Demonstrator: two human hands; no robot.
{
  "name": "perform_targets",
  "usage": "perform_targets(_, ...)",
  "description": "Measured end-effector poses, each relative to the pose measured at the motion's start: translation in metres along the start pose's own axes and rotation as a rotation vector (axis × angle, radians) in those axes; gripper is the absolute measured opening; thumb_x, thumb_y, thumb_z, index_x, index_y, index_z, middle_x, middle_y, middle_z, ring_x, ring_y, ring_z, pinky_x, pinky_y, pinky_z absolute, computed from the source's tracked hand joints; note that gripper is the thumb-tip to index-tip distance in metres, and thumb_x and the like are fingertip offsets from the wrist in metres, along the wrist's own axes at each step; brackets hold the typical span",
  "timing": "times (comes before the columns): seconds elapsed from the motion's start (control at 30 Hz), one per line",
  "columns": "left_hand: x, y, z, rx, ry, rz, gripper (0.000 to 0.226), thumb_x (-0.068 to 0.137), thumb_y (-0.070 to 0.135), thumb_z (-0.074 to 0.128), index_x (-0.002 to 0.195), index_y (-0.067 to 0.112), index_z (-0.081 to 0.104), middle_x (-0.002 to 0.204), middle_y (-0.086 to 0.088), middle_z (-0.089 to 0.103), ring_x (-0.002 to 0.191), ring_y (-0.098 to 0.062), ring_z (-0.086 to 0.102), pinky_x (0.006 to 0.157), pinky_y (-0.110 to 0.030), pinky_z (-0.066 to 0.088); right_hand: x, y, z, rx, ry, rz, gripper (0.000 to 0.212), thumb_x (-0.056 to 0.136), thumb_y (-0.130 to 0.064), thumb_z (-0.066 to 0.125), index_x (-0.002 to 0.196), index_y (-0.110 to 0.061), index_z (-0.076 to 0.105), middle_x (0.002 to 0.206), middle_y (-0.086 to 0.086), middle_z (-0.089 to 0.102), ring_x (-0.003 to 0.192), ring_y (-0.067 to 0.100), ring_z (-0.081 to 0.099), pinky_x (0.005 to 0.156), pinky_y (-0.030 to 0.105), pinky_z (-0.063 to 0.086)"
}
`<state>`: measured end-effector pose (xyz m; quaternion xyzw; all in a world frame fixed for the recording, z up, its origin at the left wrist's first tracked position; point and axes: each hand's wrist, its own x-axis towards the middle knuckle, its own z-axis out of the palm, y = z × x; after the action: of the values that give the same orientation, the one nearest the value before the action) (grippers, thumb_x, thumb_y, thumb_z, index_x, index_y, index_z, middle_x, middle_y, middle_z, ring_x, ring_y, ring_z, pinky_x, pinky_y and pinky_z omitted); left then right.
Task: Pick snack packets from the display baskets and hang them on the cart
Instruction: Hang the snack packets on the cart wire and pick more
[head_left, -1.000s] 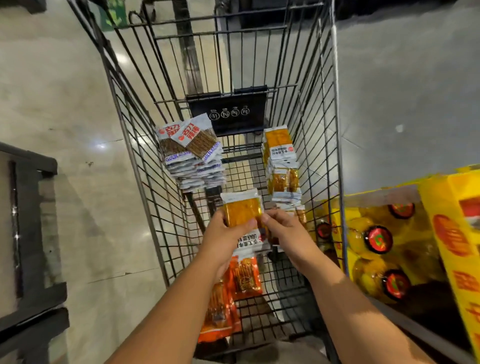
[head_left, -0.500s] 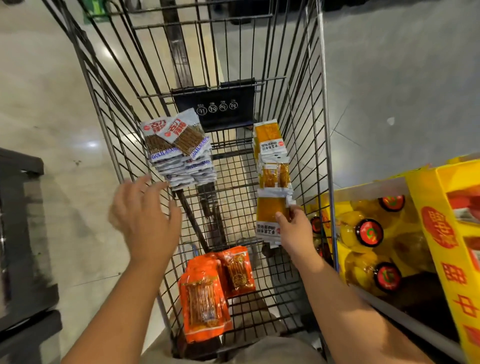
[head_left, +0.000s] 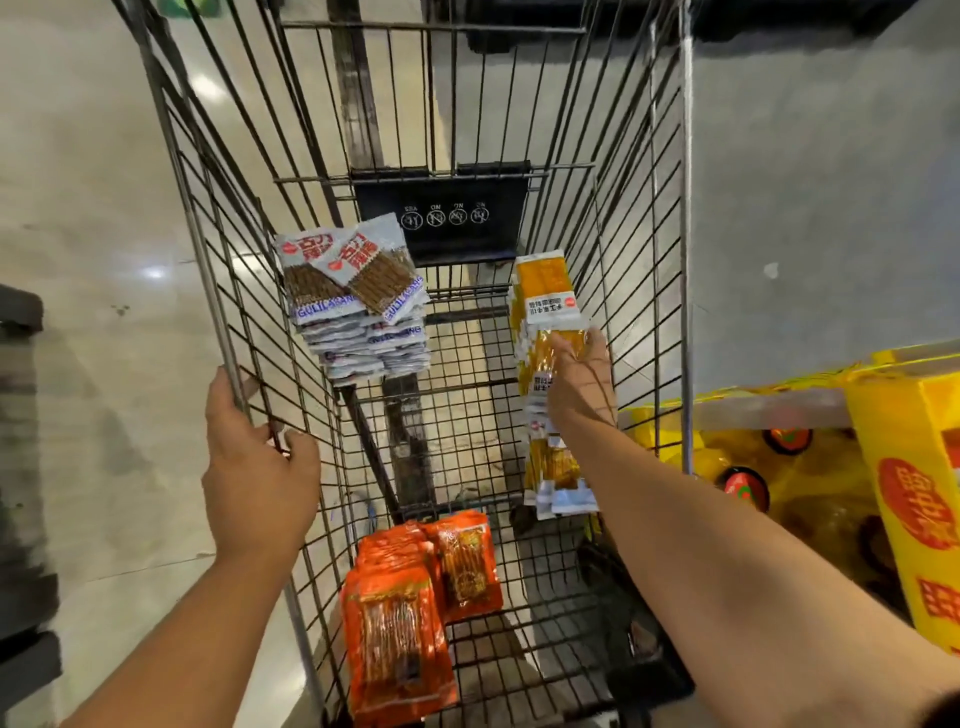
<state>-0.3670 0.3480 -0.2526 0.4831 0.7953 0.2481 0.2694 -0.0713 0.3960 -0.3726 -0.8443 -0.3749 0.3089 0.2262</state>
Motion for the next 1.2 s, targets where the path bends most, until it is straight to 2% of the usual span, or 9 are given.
perform_targets(0.07,0.001,0.000,0.000,-0.016,0.013,-0.013,0.069,0.093,0.008,0.058,0.151,0.029,0.026,0.146,0.009,0.048,0.105,-0.027,0.066,0.087,-0.048,0.054,0.008,0.010,0.016,-0.298,-0.162,0.110,0.064,0.093,-0.063,0.036,0.150,-0.035,0.030,0.147,-0.006,0.044,0.122,0.016,0.050,0.107,0.041,0.042)
perform_targets(0.17,0.001,0.000,0.000,-0.025,0.002,-0.030,0.069,0.093,0.008,0.058,0.151,0.029,0.026,0.146,0.010,0.049,0.106,-0.028,0.065,0.088,-0.049,0.054,0.001,-0.004,0.020,-0.648,-0.172,0.068,0.081,0.097,-0.060,0.038,0.161,-0.020,0.007,0.169,0.011,0.004,0.155,0.029,0.007,0.123,0.040,-0.007)
perform_targets(0.37,0.002,-0.003,0.000,-0.019,0.002,-0.038,0.067,0.094,0.008,0.058,0.149,0.029,0.027,0.145,0.011,0.049,0.103,-0.025,0.064,0.087,-0.048,0.054,0.004,-0.016,0.000,-0.531,-0.150,0.049,0.056,0.099,-0.034,0.051,0.151,-0.031,0.034,0.157,0.003,0.029,0.141,0.026,0.032,0.119,0.040,0.031)
perform_targets(0.5,0.002,-0.001,0.000,-0.020,0.002,-0.044,0.066,0.093,0.007,0.058,0.148,0.027,0.029,0.145,0.009,0.049,0.103,-0.023,0.064,0.087,-0.046,0.052,-0.039,-0.015,-0.023,-0.452,-0.028,-0.020,0.022,0.108,-0.032,0.042,0.125,-0.024,0.053,0.112,-0.008,0.055,0.094,-0.006,0.057,0.068,-0.004,0.040)
perform_targets(0.53,0.002,0.000,0.000,-0.017,0.002,-0.044,0.065,0.093,0.007,0.058,0.148,0.026,0.029,0.145,0.009,0.050,0.103,-0.024,0.064,0.087,-0.046,0.051,-0.050,-0.013,-0.028,-0.488,-0.068,-0.042,0.028,0.108,-0.029,0.041,0.133,-0.022,0.052,0.122,-0.005,0.055,0.105,0.002,0.057,0.076,-0.003,0.042)
perform_targets(0.6,0.002,0.001,0.001,-0.013,0.000,-0.051,0.065,0.093,0.008,0.058,0.149,0.025,0.029,0.145,0.008,0.050,0.103,-0.024,0.064,0.087,-0.046,0.051,-0.078,0.011,-0.032,-0.567,-0.134,-0.077,0.048,0.104,-0.017,0.045,0.152,-0.017,0.038,0.155,0.009,0.036,0.139,0.028,0.038,0.112,0.030,0.041)
perform_targets(0.67,0.001,0.002,0.000,-0.012,-0.003,-0.056,0.066,0.092,0.008,0.058,0.149,0.025,0.029,0.145,0.008,0.049,0.104,-0.025,0.065,0.088,-0.047,0.052,-0.100,0.028,-0.031,-0.666,-0.112,-0.120,0.066,0.098,-0.010,0.051,0.159,-0.020,0.026,0.164,0.011,0.022,0.147,0.039,0.022,0.117,0.047,0.033)
perform_targets(0.93,0.000,0.002,0.002,-0.014,0.001,-0.067,0.067,0.093,0.009,0.057,0.150,0.023,0.028,0.145,0.010,0.049,0.099,-0.017,0.061,0.084,-0.036,0.046,-0.134,0.053,-0.013,-0.730,-0.360,0.071,0.066,0.106,-0.041,0.034,0.162,-0.026,0.004,0.168,0.009,-0.008,0.151,0.038,0.007,0.120,0.048,0.024)
perform_targets(1.2,0.000,-0.002,0.004,-0.024,0.005,-0.060,0.068,0.093,0.006,0.056,0.152,0.021,0.027,0.147,0.008,0.050,0.098,-0.017,0.060,0.082,-0.034,0.044,-0.110,0.051,-0.028,-0.730,-0.357,0.072,0.082,0.102,-0.049,0.043,0.160,-0.026,-0.010,0.166,0.013,-0.009,0.148,0.037,0.011,0.110,0.047,0.037)
